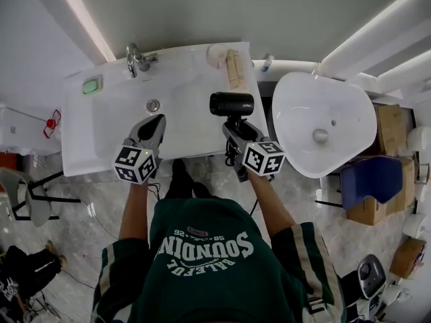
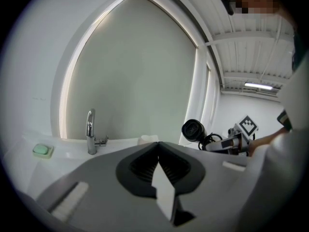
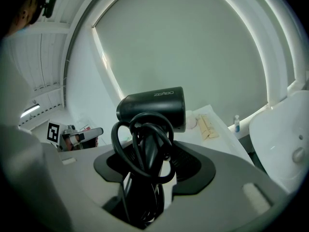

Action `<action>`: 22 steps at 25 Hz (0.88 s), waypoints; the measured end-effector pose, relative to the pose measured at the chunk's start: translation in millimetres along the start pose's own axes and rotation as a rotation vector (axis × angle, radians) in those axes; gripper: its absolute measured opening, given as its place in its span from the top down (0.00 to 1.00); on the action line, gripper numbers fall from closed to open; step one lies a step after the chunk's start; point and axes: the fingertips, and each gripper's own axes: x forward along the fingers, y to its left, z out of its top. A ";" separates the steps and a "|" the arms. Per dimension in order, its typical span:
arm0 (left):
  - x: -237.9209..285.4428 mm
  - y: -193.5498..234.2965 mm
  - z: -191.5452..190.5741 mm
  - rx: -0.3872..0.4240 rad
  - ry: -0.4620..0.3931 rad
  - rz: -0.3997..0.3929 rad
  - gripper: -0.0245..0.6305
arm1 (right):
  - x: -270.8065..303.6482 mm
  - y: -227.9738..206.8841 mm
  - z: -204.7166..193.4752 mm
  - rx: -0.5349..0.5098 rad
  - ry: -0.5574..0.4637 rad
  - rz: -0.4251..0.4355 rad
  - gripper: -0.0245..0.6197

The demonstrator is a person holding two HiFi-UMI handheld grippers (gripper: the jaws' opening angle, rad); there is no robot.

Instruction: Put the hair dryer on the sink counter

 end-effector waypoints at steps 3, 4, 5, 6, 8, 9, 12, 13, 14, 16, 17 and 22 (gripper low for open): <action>4.9 1.9 -1.1 -0.006 0.006 -0.012 0.88 | -1.1 -5.6 -5.8 0.010 0.014 -0.023 0.60; 6.4 2.9 -1.4 -0.008 0.006 -0.015 0.88 | -1.0 -7.7 -8.4 0.013 0.019 -0.030 0.60; 7.6 3.9 -2.6 -0.010 0.007 -0.018 0.88 | -0.6 -10.0 -11.5 0.017 0.025 -0.036 0.60; 8.6 4.8 -4.8 -0.014 0.010 -0.020 0.88 | -0.1 -12.5 -15.2 0.021 0.032 -0.042 0.60; 9.9 5.7 -10.5 -0.022 0.018 -0.024 0.88 | 0.6 -18.2 -22.1 0.025 0.047 -0.055 0.60; 9.9 5.9 -13.4 -0.026 0.023 -0.025 0.88 | 1.0 -21.1 -24.8 0.025 0.056 -0.062 0.60; 7.5 8.8 -21.5 -0.037 0.038 -0.027 0.88 | 4.2 -28.6 -30.9 0.022 0.083 -0.079 0.60; 6.3 10.9 -24.1 -0.041 0.042 -0.025 0.88 | 6.1 -31.5 -32.7 0.021 0.091 -0.084 0.60; 5.0 13.4 -26.6 -0.045 0.046 -0.023 0.88 | 8.1 -34.8 -34.3 0.021 0.099 -0.091 0.60; 2.5 18.5 -30.9 -0.053 0.052 -0.019 0.88 | 12.4 -42.6 -36.9 0.023 0.117 -0.106 0.60; 1.7 20.9 -32.6 -0.056 0.055 -0.017 0.88 | 14.7 -47.1 -37.7 0.028 0.125 -0.113 0.60; -2.1 30.8 -38.3 -0.068 0.066 -0.008 0.88 | 30.6 -75.0 -38.2 0.031 0.172 -0.158 0.60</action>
